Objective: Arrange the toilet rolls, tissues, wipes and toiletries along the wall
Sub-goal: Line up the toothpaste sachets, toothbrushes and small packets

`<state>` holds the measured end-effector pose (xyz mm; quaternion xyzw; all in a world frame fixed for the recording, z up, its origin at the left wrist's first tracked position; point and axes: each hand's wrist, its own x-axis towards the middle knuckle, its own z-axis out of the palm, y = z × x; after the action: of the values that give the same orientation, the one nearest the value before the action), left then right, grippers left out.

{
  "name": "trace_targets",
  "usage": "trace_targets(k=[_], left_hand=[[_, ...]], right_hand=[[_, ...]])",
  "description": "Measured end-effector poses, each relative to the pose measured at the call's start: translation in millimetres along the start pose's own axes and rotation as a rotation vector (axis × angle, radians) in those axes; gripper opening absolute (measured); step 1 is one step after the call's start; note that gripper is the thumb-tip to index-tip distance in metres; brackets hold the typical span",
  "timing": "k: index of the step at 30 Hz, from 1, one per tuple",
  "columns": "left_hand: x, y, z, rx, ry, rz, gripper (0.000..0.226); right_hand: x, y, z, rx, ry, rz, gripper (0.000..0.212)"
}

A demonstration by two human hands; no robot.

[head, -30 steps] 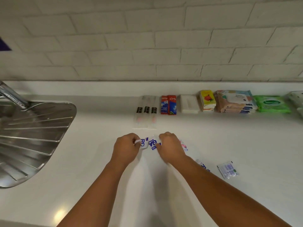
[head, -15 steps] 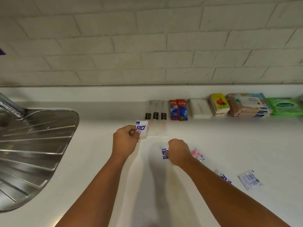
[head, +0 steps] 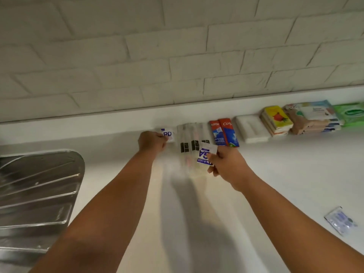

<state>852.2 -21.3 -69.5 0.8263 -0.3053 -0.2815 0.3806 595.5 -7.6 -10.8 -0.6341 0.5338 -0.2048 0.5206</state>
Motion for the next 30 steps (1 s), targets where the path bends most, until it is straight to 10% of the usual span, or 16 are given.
trace_targets(k=[16, 30], left_hand=[[65, -18, 14, 0.061, 0.041, -0.169, 0.050], [12, -7, -5, -0.012, 0.096, 0.093, 0.033]], right_hand=[[20, -1, 22, 0.040, 0.007, 0.019, 0.013], [47, -16, 49, 0.200, -0.020, 0.064, 0.022]])
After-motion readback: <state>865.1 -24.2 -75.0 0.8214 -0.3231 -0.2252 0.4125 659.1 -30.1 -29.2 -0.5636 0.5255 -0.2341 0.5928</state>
